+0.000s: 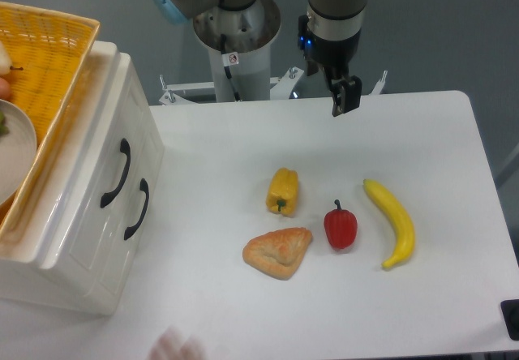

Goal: Slide the top white drawer open
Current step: 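Move the gripper down toward the black handle of the upper white drawer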

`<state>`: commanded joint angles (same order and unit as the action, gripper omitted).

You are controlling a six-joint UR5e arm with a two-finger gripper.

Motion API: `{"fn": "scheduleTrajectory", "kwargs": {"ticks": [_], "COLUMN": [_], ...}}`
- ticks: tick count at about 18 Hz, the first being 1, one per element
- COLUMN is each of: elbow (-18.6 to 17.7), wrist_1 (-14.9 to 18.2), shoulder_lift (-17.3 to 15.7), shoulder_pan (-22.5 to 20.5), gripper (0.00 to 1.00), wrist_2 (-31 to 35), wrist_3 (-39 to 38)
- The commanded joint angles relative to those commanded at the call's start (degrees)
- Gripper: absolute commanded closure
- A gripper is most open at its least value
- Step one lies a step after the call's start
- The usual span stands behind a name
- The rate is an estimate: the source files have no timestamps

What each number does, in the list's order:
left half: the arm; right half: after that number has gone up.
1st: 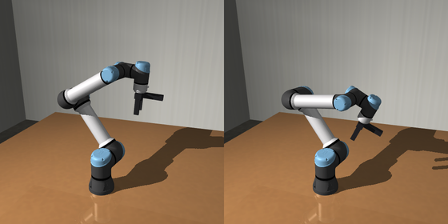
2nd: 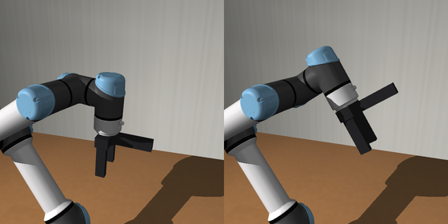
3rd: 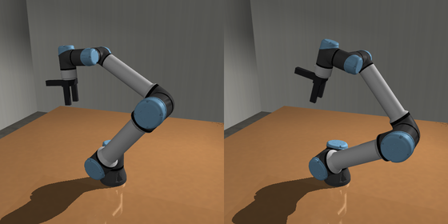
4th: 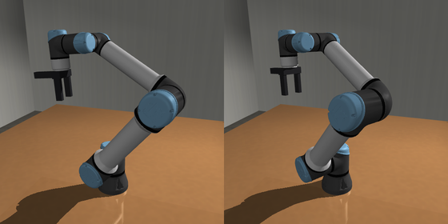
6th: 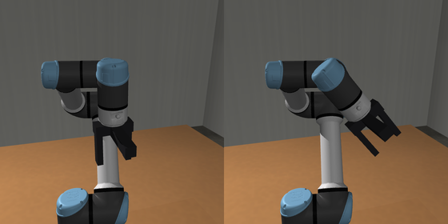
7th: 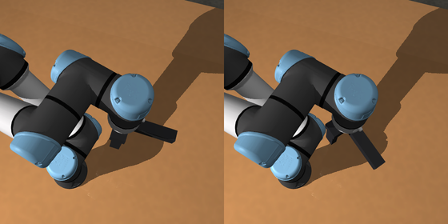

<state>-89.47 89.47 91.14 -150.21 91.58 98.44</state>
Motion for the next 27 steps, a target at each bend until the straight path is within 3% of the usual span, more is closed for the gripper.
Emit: {"fn": "scheduleTrajectory", "kwargs": {"ticks": [5, 8, 11, 17, 20, 25, 27], "elbow": [0.0, -0.2, -0.6, -0.6, -0.4, -0.6, -0.6], "wrist_1": [-0.1, -0.1, -0.2, -0.2, -0.3, -1.1, -2.1], "shoulder_lift": [0.1, 0.4, 0.8, 1.3, 2.0, 2.5, 3.0], "shoulder_pan": [0.9, 2.5, 4.5, 6.5, 8.3, 9.0, 9.3], "gripper": [0.0, 0.0, 0.0, 0.0, 0.0, 0.0, 0.0], "wrist_2": [-0.3, -0.6, -2.1, -2.8, -6.3, -15.8, -16.5], "wrist_3": [-1.9, -7.6, -18.0, -24.8, -36.3, -46.7, -51.6]}}
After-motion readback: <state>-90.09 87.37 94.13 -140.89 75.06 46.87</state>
